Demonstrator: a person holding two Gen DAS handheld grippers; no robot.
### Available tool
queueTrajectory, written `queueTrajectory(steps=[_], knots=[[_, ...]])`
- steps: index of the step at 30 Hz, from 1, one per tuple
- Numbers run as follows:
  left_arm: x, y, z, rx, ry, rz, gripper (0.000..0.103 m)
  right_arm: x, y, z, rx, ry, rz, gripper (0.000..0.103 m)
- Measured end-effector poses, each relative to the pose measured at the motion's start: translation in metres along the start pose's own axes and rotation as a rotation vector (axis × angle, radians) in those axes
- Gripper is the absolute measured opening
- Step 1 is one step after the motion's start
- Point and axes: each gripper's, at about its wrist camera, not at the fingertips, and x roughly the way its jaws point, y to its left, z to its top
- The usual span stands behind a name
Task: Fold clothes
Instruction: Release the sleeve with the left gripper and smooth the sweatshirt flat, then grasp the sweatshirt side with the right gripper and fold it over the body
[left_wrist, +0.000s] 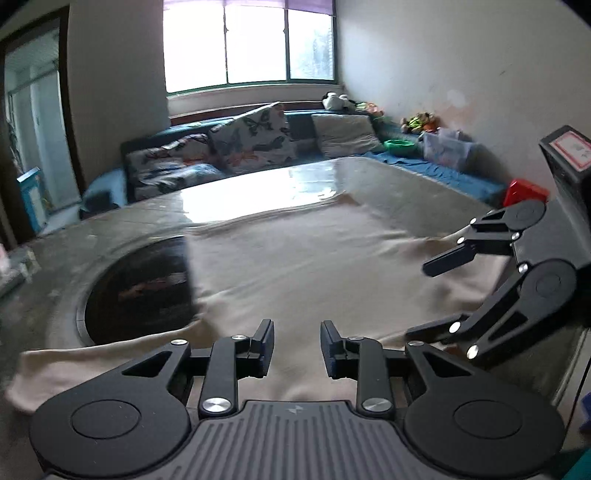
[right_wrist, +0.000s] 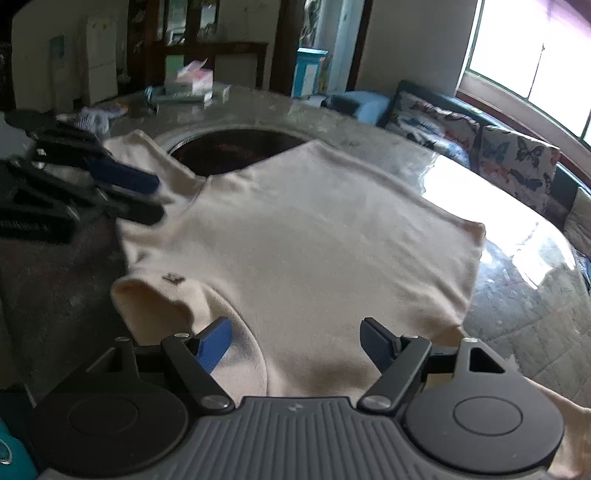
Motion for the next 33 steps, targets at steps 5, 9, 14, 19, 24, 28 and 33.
queueTrajectory(steps=[5, 9, 14, 19, 24, 28, 33], knots=[[0.024, -0.022, -0.001, -0.011, 0.021, -0.060, 0.030, -0.029, -0.023, -0.011, 0.096, -0.041, -0.036, 0.078], [0.034, -0.039, -0.012, 0.050, 0.058, -0.074, 0.030, -0.050, -0.060, -0.032, 0.225, -0.056, -0.151, 0.078], [0.027, -0.047, -0.017, 0.111, 0.052, -0.072, 0.031, -0.065, -0.113, -0.072, 0.398, -0.030, -0.322, 0.074], [0.019, -0.044, 0.000, 0.089, 0.011, -0.077, 0.031, -0.074, -0.165, -0.110, 0.568, -0.006, -0.473, 0.069], [0.029, -0.055, 0.012, 0.062, 0.009, -0.098, 0.031, -0.075, -0.201, -0.137, 0.721, -0.004, -0.530, 0.057], [0.038, -0.068, 0.013, 0.067, 0.020, -0.115, 0.031, -0.070, -0.214, -0.147, 0.785, -0.026, -0.528, 0.046], [0.045, -0.078, 0.012, 0.076, 0.033, -0.130, 0.031, -0.066, -0.215, -0.144, 0.792, -0.048, -0.543, 0.023]])
